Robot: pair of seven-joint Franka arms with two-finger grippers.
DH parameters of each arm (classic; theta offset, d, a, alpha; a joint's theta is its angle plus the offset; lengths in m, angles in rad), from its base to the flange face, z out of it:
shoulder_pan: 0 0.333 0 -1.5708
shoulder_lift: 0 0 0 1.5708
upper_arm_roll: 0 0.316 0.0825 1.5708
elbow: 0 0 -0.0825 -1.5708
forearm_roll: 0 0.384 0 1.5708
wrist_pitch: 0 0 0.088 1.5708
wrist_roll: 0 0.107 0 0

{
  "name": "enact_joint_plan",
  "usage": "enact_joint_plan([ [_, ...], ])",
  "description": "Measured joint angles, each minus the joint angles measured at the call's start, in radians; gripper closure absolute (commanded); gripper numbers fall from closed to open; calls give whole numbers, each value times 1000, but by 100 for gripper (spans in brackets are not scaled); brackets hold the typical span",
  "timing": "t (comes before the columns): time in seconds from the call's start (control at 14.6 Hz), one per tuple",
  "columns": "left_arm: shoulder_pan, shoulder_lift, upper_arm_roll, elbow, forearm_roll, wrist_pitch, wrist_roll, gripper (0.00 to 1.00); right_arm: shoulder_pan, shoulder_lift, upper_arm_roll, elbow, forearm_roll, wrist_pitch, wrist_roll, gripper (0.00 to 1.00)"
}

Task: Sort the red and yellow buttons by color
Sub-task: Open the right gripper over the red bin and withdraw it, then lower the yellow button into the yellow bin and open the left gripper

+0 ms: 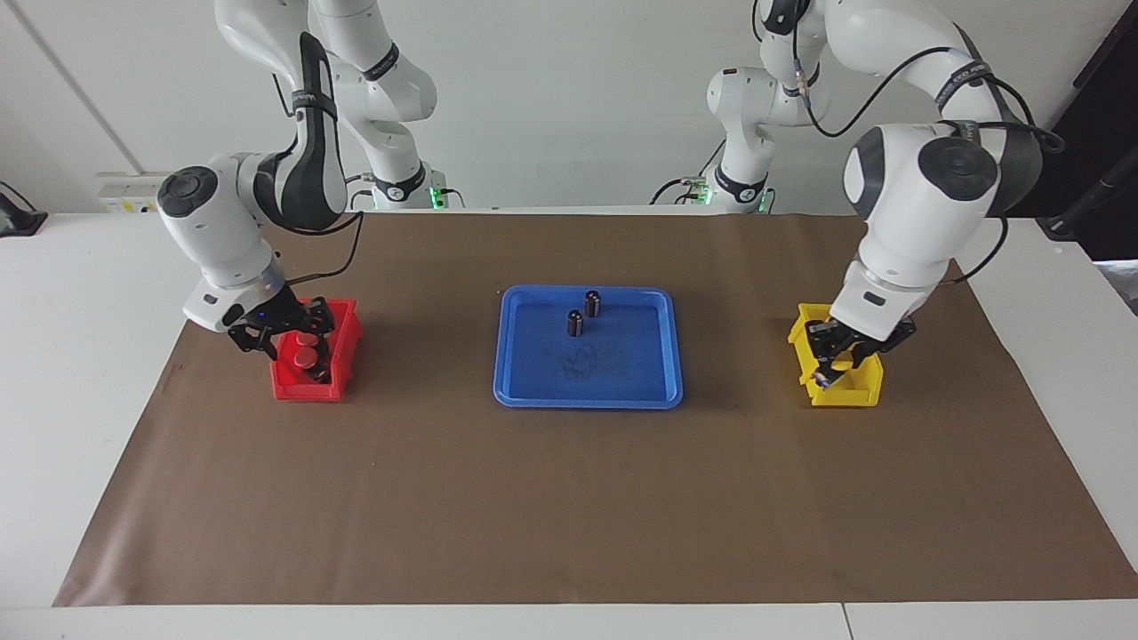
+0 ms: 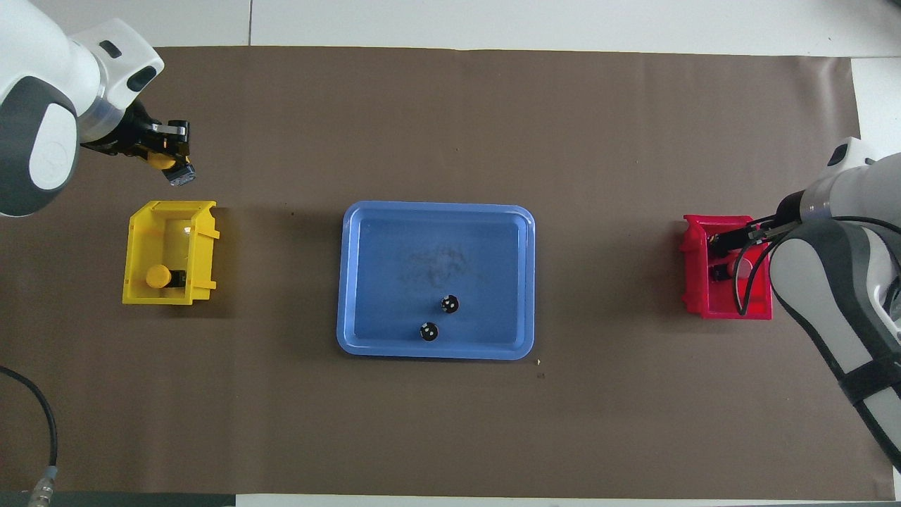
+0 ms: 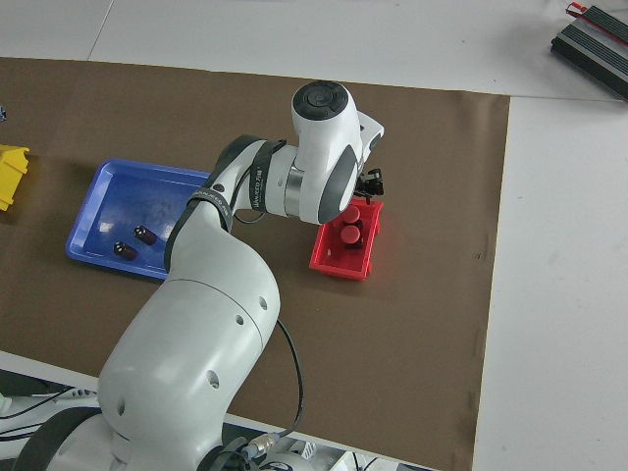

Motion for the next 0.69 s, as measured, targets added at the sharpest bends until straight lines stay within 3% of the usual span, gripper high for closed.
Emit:
enact_joint_plan([
  [0.14,40,-11,-1,-61,0,14,-2,99,1,-8,4,114,1,-134,19,0],
  [0.41,75,-70,-2,-243,0,184,68,99,5,-24,6,332,1,-391,108,0],
  [0.69,82,-115,-4,-341,0,224,249,99,3,-49,5,430,-43,-528,140,0],
])
